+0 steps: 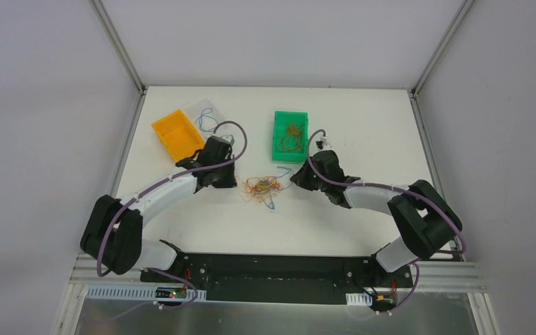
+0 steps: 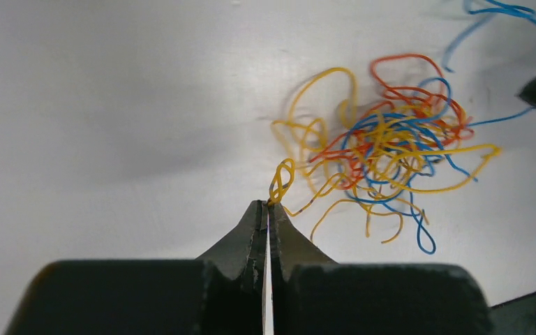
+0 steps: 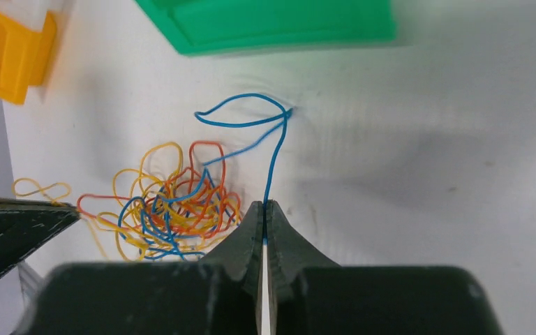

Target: Untangle the cables

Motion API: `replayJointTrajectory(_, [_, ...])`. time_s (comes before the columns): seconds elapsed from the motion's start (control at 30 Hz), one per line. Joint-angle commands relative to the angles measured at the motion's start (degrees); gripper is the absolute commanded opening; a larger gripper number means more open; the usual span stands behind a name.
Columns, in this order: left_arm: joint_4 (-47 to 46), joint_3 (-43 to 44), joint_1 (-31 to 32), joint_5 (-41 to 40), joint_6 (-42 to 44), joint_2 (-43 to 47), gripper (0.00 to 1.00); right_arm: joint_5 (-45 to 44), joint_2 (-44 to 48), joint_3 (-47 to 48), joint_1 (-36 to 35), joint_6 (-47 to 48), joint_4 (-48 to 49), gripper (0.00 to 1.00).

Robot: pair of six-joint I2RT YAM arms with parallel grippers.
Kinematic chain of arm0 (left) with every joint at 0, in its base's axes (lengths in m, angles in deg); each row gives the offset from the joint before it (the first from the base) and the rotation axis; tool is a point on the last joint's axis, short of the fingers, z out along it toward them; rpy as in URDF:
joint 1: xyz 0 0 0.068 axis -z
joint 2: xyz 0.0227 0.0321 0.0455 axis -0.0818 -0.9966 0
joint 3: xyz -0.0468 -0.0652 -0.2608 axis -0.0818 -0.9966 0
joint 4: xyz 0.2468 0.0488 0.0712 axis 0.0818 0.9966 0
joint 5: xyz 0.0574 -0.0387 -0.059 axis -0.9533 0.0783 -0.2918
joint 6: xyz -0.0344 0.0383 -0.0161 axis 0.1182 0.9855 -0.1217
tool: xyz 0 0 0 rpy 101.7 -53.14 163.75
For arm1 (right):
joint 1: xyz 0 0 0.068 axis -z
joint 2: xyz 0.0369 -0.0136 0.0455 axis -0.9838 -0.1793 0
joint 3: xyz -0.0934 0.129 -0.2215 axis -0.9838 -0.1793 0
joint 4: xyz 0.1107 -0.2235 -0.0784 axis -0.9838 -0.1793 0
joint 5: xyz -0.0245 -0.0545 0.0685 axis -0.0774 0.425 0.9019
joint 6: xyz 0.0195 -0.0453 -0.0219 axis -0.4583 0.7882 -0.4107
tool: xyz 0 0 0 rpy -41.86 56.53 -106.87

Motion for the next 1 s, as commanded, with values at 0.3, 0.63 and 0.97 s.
replayJointTrajectory(0.3, [1.3, -14.7, -17.1, -12.6, -11.0, 27.9, 0.00, -40.9, 26.0, -12.4, 6.2, -9.4, -6.5, 0.00])
replayJointTrajectory(0.63, [9.7, -18.1, -17.4, -34.2, -21.2, 45.7, 0.00, -49.2, 35.1, -15.0, 7.0, -10.9, -9.6, 0.00])
replayJointTrajectory(0.97, [1.2, -12.3, -17.3, 0.3, -7.9, 35.6, 0.00, -38.0, 32.1, -12.7, 6.9, -5.3, -7.3, 0.00])
